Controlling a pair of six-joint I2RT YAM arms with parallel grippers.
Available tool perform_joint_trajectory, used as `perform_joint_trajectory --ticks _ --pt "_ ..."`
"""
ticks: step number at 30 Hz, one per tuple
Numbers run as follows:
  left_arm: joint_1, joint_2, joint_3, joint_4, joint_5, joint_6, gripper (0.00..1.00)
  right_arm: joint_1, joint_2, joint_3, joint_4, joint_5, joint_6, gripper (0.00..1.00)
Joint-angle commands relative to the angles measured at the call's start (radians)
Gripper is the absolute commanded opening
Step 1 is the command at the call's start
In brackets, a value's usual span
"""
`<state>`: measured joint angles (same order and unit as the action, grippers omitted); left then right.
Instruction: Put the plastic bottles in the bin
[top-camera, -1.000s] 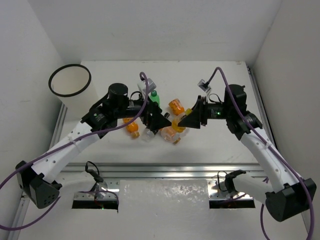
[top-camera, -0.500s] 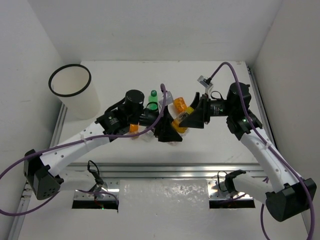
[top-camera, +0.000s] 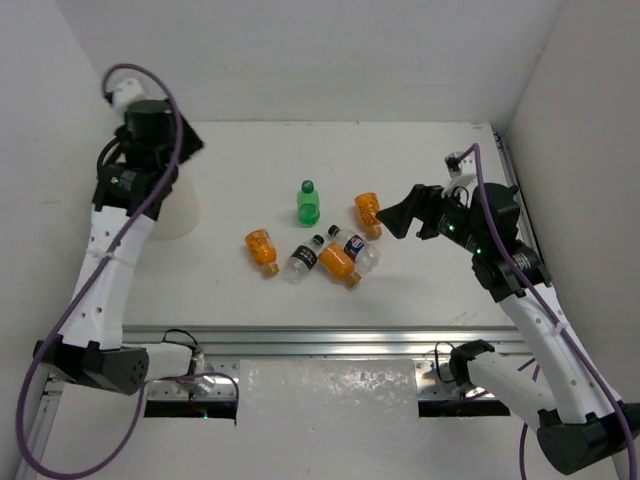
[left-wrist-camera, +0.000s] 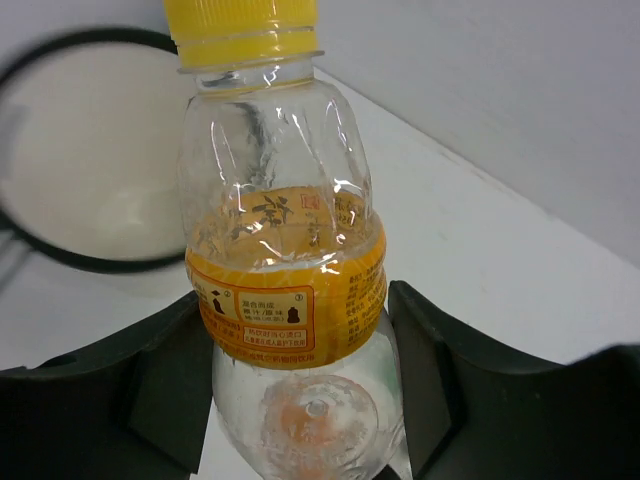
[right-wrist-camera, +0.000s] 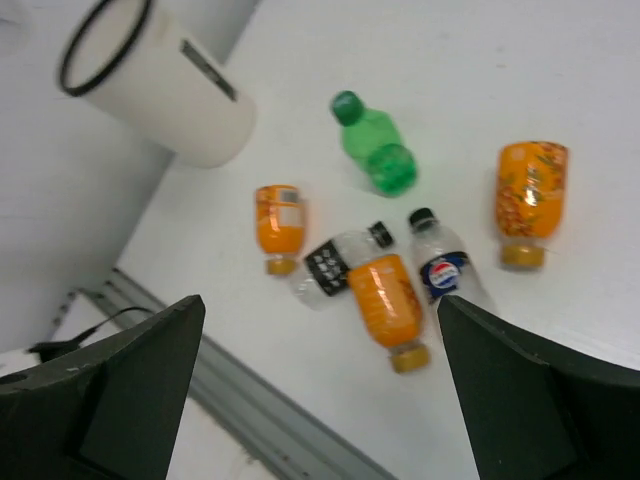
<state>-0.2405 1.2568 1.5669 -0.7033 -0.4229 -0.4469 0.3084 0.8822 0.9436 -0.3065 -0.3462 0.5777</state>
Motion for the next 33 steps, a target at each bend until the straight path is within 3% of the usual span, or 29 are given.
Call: perform_joint_trajectory --ticks 1,6,9,12,15,16,23,28,30,33 --pt "0.221 0.05 0.108 -0.111 -0.145 0.0 0.0 0.001 0.044 -0.04 -0.082 0.165 -0.094 0.99" --pt "0.411 0.269 0.232 -0.107 -0.063 0.019 0.0 0.0 0.075 -0.075 -0.06 0.151 -0.133 0.99" --pt "0.489 0.381 0.338 -0.151 -0.045 0.019 0.1 0.001 0.109 -0.069 -0.065 0.159 -0.15 0.99" --pt "0.509 0.418 0.366 -0.16 0.01 0.01 0.48 0.001 0.185 -0.052 -0.071 0.229 -0.15 0.99" --pt "0.509 0.397 0.322 -0.134 0.039 -0.001 0.91 0.0 0.311 -0.043 -0.022 0.289 -0.131 0.99" --pt "0.509 0.388 0.311 -0.131 0.039 0.002 1.0 0.0 0.349 -0.025 0.022 0.294 -0.139 0.99" --pt "0.485 0.183 0.22 -0.107 0.168 0.059 1.0 -0.02 0.771 0.205 0.089 0.389 -0.202 0.99" --pt "0.295 -0.017 0.108 -0.082 0.226 0.094 1.0 -0.029 1.041 0.354 0.134 0.363 -0.258 0.91" --pt "0.25 -0.112 0.018 -0.039 0.323 0.094 1.0 -0.029 1.081 0.372 0.148 0.375 -0.266 0.85" --pt "0.25 -0.212 -0.108 0.054 0.516 0.102 1.0 -0.028 1.092 0.347 0.167 0.391 -0.274 0.39"
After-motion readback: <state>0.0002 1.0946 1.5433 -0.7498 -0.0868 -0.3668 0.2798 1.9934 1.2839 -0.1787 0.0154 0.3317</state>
